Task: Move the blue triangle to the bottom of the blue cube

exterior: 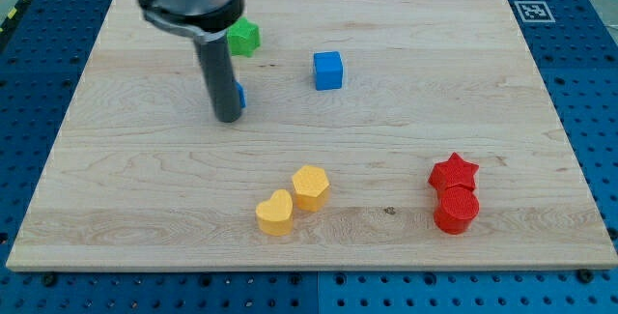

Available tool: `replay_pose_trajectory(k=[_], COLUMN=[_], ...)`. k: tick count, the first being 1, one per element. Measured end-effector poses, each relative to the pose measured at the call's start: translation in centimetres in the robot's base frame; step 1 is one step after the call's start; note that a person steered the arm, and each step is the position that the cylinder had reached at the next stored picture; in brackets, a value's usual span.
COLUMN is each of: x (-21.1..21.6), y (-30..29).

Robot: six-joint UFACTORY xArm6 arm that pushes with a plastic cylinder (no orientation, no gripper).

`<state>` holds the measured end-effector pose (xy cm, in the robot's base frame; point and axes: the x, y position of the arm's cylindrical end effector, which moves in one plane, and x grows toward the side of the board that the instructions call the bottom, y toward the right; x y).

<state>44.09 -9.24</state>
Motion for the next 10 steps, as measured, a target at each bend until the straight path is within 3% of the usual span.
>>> replay_pose_trajectory(k=[1,3,4,10], x=[-0.7,-1.5,-4.1,-2.5], y=[-1.4,-10.2,-10.0,0.0])
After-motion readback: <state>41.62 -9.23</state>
